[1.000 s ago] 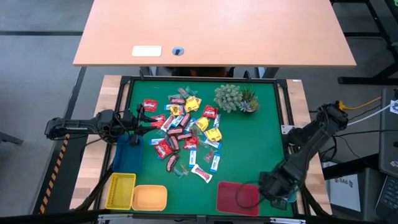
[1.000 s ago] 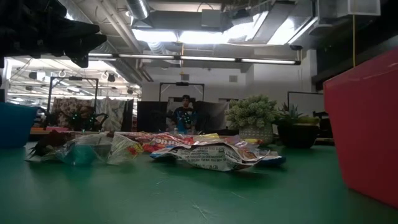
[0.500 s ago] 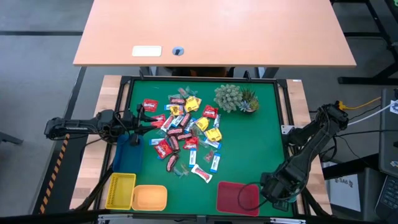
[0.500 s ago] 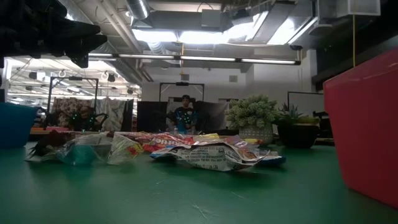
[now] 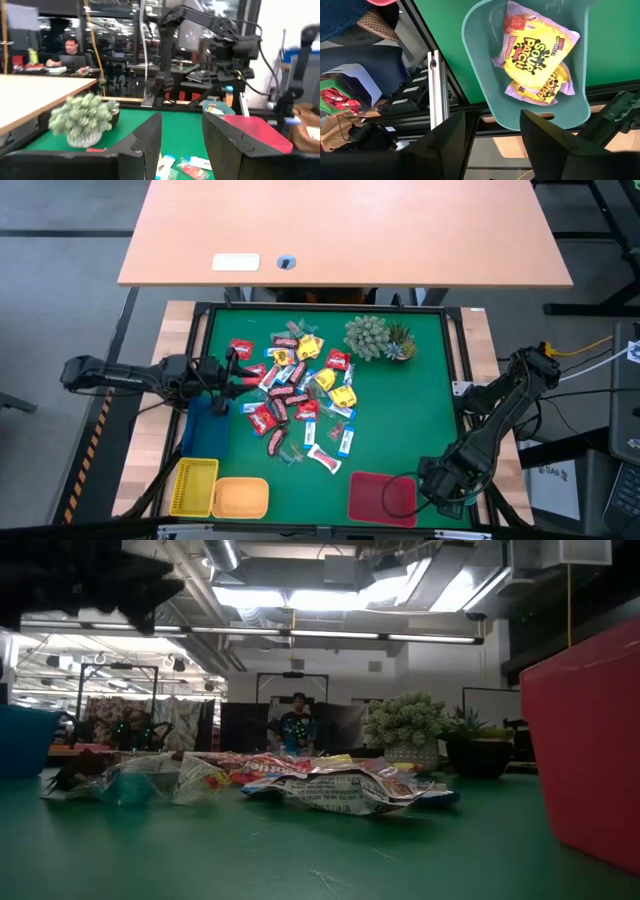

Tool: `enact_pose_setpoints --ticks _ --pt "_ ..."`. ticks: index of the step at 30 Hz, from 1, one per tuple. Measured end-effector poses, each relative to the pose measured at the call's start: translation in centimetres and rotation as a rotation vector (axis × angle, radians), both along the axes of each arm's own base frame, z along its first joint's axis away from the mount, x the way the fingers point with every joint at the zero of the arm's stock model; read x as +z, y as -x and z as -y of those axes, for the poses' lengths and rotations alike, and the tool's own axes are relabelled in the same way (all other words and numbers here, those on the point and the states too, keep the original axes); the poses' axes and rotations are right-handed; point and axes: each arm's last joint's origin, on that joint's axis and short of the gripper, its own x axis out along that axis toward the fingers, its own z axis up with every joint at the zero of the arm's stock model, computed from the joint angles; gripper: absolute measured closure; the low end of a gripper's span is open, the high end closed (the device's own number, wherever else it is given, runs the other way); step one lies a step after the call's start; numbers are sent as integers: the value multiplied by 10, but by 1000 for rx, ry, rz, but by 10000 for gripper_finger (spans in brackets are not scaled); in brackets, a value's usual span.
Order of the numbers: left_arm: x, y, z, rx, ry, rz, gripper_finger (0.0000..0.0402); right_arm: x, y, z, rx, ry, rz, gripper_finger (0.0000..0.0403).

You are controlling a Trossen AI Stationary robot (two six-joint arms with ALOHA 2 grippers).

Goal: Sort candy
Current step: Put the brown chocolate into the blue bin

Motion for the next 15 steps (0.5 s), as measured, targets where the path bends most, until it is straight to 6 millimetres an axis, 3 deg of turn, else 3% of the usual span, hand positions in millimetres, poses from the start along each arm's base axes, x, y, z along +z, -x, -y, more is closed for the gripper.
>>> enact_pose_setpoints --ticks 6,15 --pt "30 -31 10 -52 -128 -103 273 0 0 -1 2 -18 -2 216" --pt "62 -76 23 -123 -130 -147 273 1 -2 -3 -15 -30 3 216"
